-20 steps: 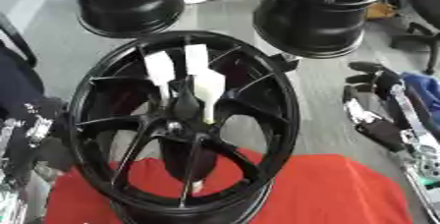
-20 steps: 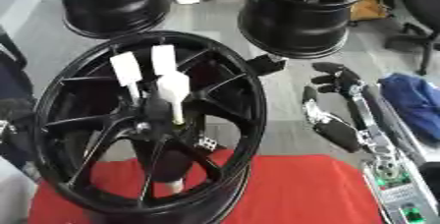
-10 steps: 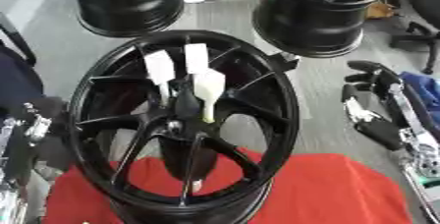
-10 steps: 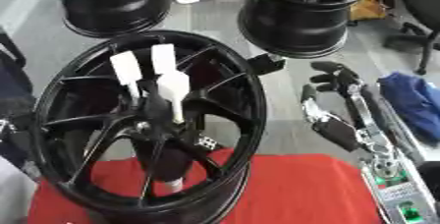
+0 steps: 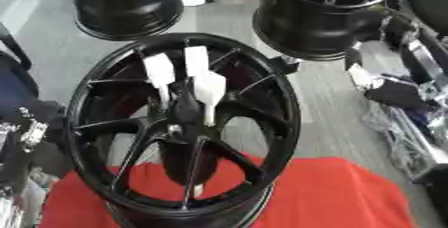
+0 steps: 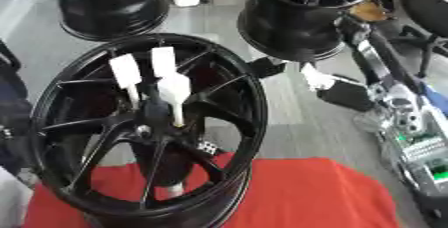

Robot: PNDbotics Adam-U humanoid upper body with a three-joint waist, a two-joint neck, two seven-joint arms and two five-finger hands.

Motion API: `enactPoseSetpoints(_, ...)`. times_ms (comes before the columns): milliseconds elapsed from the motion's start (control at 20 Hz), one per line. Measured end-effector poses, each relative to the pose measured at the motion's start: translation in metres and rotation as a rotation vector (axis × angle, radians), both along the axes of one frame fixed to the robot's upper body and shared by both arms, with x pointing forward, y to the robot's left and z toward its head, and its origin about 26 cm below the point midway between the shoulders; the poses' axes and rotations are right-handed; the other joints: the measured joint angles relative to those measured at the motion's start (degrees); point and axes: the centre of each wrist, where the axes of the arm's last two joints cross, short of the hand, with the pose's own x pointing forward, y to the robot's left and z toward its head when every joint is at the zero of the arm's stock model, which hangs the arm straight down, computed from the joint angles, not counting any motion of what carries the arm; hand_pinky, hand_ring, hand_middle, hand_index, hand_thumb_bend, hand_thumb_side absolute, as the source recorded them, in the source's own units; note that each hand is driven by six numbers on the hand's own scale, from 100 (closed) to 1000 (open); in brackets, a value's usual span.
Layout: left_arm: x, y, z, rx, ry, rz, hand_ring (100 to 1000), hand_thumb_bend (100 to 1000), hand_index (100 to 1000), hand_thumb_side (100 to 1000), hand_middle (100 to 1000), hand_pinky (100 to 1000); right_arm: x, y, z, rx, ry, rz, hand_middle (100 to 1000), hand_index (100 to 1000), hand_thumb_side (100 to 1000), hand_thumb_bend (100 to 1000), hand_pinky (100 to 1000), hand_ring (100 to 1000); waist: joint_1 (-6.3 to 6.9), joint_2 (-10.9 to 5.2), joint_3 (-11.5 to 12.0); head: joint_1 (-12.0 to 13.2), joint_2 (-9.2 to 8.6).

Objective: Pull the pin out of the wheel hub.

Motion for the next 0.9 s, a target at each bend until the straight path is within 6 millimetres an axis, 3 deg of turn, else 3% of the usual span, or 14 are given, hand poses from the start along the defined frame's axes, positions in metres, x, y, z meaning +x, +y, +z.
enactPoseSetpoints(200,0.0,0.0,-0.001,0.001,0.003,-0.001,676,675,699,660,665,609,-0.005,0.023,0.055,-0.178,-0.031,0.181,855,907,419,100,786,798,-0.24,-0.27,0.0,-0.6,0.19)
enactPoseSetpoints(400,-0.001,0.001,-0.001,0.005,0.005,0.005,676,674,699,660,665,609,-0.005,0.053,0.084,-0.357,0.04,0.356,872,912,518,100,797,814,-0.56,-0.4,0.2,-1.0,0.69)
enactPoseSetpoints(600,-0.002,0.002,-0.002,0.008,0.007,0.017,676,674,699,660,665,608,0.006,0.078,0.087,-0.501,0.142,0.463,889,916,563,100,805,830,-0.66,-0.49,0.8,-1.4,0.77)
enactPoseSetpoints(900,-0.003,0.004,-0.002,0.005,0.006,0.034,676,674,699,660,665,608,0.029,0.107,0.067,-0.597,0.25,0.547,900,919,615,100,809,840,-0.67,-0.5,1.2,-1.5,0.82)
